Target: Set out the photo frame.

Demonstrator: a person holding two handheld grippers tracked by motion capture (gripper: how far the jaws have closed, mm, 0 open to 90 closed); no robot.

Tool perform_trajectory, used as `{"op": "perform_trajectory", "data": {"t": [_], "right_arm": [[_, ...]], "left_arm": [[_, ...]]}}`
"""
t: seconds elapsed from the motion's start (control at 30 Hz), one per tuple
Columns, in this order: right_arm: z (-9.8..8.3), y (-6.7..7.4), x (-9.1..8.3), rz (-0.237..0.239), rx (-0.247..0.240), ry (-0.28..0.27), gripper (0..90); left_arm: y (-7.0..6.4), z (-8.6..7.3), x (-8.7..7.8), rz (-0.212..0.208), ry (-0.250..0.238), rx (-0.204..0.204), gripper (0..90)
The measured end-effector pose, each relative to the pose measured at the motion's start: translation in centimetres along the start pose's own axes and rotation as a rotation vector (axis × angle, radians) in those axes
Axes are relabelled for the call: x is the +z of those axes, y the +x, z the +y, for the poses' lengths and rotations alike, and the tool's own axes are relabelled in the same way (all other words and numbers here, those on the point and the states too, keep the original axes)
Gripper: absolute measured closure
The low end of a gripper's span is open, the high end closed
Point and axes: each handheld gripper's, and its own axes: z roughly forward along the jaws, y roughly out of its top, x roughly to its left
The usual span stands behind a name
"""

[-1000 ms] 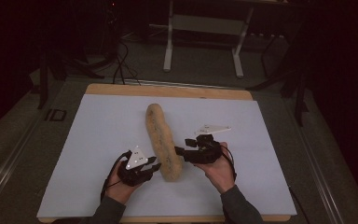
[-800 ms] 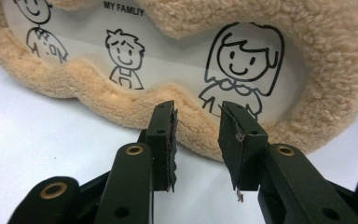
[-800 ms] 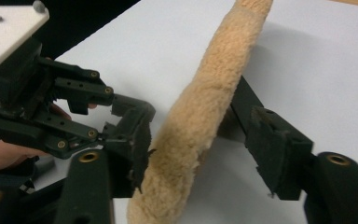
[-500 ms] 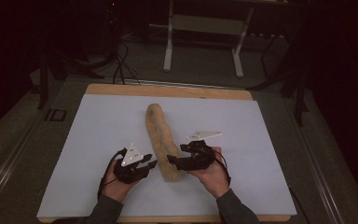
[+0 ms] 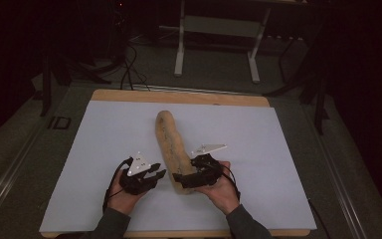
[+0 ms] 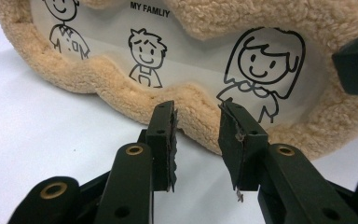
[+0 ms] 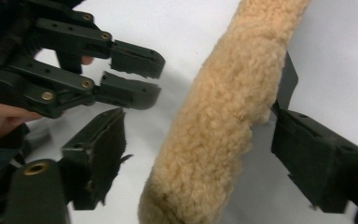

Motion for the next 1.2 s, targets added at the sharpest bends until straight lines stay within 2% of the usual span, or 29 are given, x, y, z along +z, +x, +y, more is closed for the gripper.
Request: {"op": "perform_trajectory", "data": {"t": [0.2, 0.33, 0.63, 0.83, 1.0, 1.2], "right_arm": [[-0.3, 0.1, 0.4, -0.01, -0.009, 0.007, 13.2], [-0.5, 0.2, 0.7, -0.014, -0.01, 0.015, 14.6], [-1.2, 0.5, 1.6, -0.046, -0.004, 0.033, 29.3], [-1.6, 0.6, 2.0, -0.052, 0.003, 0.036, 37.1], [-1.8, 0.7, 2.2, -0.045, 0.006, 0.046, 47.8], [-1.9, 0.7, 2.3, -0.052, 0.013, 0.038, 50.6]], "left_arm": [[0.1, 0.0, -0.1, 0.003, -0.004, -0.005, 66.4], [0.2, 0.0, -0.1, 0.002, -0.006, -0.008, 66.4], [0.5, 0.0, -0.4, 0.006, -0.013, -0.019, 66.4], [0.7, 0.0, -0.5, 0.011, -0.014, -0.026, 66.1], [0.8, 0.0, -0.5, 0.015, -0.012, -0.024, 65.7], [0.9, 0.0, -0.6, 0.02, -0.012, -0.026, 65.3]]}}
